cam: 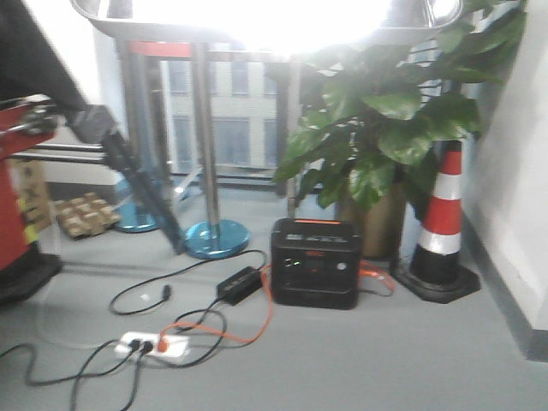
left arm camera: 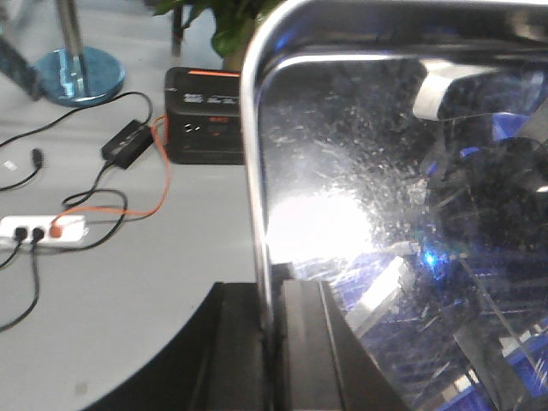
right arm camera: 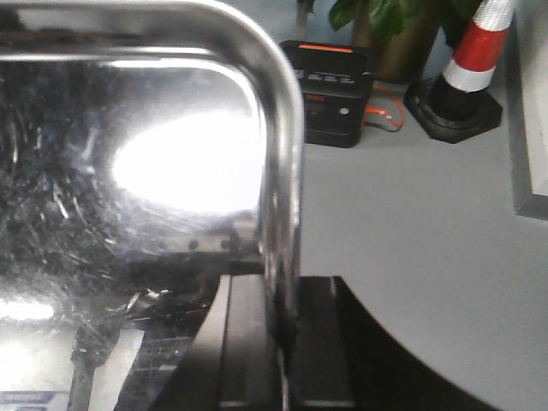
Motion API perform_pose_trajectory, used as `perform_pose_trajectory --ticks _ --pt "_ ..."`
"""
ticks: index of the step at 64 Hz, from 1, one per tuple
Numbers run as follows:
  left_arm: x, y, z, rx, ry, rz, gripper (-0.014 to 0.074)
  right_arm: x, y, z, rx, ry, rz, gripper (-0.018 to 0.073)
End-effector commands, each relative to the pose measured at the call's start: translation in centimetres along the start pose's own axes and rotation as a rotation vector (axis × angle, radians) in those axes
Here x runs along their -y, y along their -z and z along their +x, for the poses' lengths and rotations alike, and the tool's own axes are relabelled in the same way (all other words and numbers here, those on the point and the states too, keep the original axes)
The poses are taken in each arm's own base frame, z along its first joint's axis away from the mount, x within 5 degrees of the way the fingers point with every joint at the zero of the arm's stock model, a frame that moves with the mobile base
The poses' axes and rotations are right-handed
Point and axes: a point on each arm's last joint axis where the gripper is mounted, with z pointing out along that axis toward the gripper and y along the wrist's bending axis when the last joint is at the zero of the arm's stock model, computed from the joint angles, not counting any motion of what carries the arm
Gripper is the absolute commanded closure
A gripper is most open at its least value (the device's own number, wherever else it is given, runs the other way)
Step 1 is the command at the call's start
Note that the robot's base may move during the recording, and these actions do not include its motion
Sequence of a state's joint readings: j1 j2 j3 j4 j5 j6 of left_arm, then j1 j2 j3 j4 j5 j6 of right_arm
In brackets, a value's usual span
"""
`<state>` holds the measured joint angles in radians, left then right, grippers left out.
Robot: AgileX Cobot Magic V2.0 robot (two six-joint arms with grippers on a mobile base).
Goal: Stack silver trays without gaps
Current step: 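Hold the tray with both grippers while turning past the plant and cone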
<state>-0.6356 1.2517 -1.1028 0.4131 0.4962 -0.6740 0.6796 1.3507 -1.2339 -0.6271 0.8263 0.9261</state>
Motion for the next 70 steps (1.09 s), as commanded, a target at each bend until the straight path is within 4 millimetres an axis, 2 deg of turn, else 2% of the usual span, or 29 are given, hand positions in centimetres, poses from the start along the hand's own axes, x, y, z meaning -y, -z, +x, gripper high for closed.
perform_pose_trajectory --ticks 1,70 --pt "1.80 0.88 -1.62 0.153 0.010 0.148 0.0615 -4.77 2.17 -3.36 0.385 0.002 -0.525 0.0636" --pt "1.79 0.88 -1.63 0.154 0.007 0.147 0.0615 -4.77 2.17 -3.36 0.385 0.002 -0.525 0.0636"
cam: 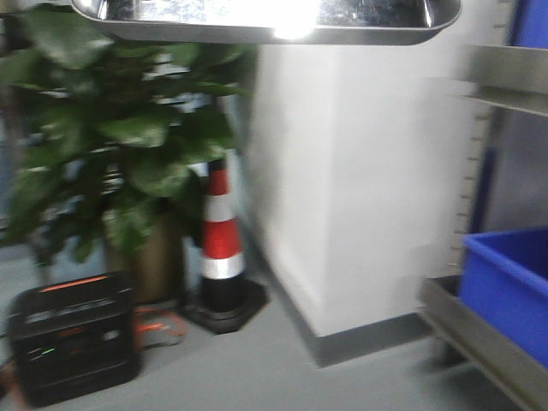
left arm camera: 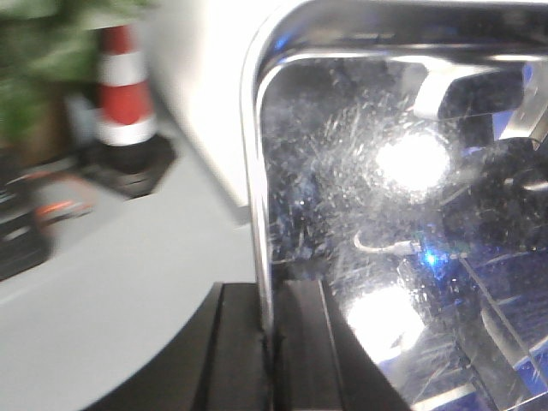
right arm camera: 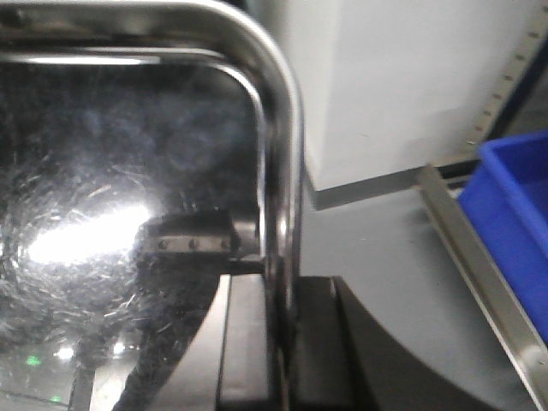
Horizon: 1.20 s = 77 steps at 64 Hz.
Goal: Stack silver trays without gaps
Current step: 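Hold the tray with both grippers while driving up to another shelf rack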
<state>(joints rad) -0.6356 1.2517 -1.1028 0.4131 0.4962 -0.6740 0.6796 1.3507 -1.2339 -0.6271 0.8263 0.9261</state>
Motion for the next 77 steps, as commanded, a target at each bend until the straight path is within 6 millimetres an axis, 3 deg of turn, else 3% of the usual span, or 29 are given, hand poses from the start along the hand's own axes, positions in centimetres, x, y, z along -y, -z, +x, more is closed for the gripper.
perform_pose_trajectory --ticks 1,77 --pt "1.79 0.88 -1.63 0.154 0.007 0.147 0.0615 -4.77 2.17 -3.36 0.385 0.002 -0.525 0.0636" --pt "1.79 0.88 -1.63 0.154 0.007 0.147 0.0615 -4.77 2.17 -3.36 0.385 0.002 -0.525 0.0636"
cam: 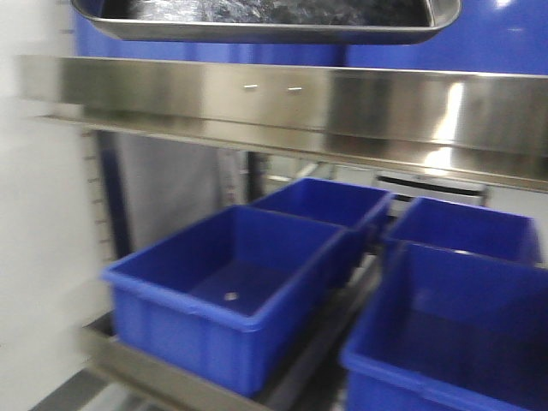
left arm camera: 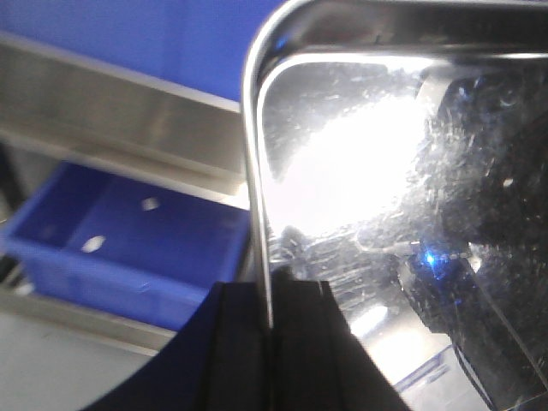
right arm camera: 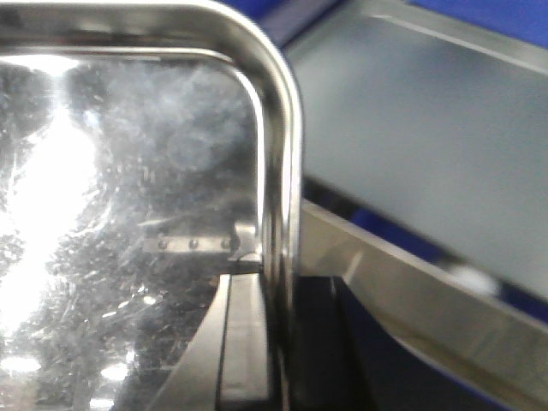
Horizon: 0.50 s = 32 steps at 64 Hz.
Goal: Stack silver trays without gaps
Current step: 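Hold the tray with both grippers while driving up to another shelf rack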
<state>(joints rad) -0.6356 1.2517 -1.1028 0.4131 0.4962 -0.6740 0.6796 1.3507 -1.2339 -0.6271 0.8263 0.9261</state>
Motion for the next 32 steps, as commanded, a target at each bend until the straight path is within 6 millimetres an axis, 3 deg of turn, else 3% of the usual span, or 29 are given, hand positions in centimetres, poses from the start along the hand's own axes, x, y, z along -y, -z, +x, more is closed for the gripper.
perform_pose_trajectory --ticks 1,32 --pt "1.79 0.88 -1.63 0.154 0.007 0.147 0.0615 -4.77 2.17 -3.36 0.385 0.002 -0.525 0.0636" --pt "1.79 0.88 -1.63 0.154 0.007 0.147 0.0615 -4.77 2.17 -3.36 0.385 0.002 -0.525 0.0636"
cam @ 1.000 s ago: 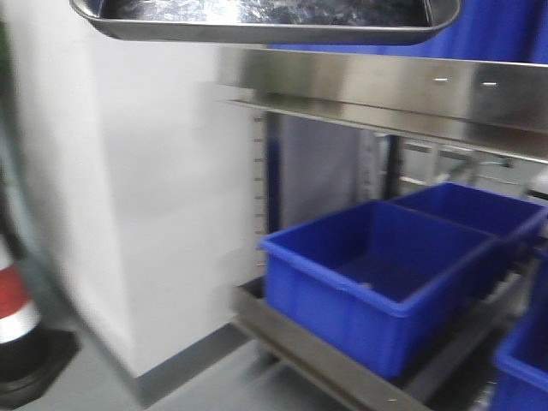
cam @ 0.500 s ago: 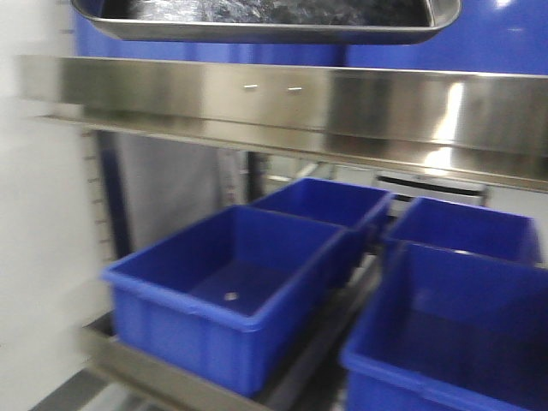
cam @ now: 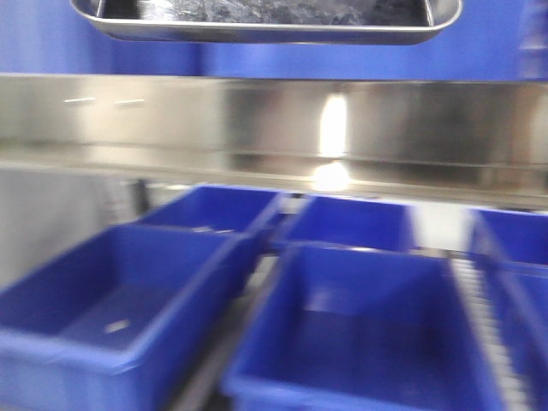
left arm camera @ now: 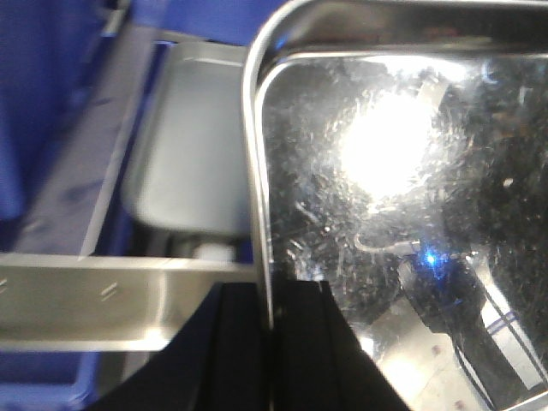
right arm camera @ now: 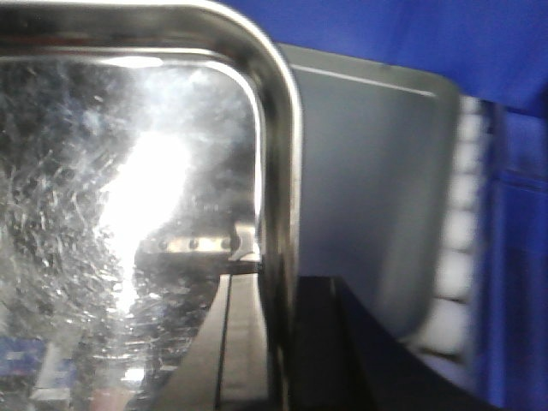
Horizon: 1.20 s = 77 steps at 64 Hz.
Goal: Stack silver trays without gaps
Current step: 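Hold the tray with both grippers while driving up to another shelf rack, then move the held tray toward the silver tray on the new shelf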
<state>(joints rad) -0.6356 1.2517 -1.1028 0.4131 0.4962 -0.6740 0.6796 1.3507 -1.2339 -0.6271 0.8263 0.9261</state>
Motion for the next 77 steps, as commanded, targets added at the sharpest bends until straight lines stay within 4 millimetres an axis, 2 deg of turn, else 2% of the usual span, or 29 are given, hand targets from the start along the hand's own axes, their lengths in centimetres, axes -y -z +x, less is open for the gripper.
perform_pose_trajectory --ticks 1,77 --pt "1.79 0.88 -1.63 0.154 0.007 0.147 0.0615 -4.77 2.17 -3.36 0.385 0.002 -0.525 0.0636" --pt "1.79 0.88 -1.63 0.154 0.007 0.147 0.0615 -4.77 2.17 -3.36 0.385 0.002 -0.525 0.0636"
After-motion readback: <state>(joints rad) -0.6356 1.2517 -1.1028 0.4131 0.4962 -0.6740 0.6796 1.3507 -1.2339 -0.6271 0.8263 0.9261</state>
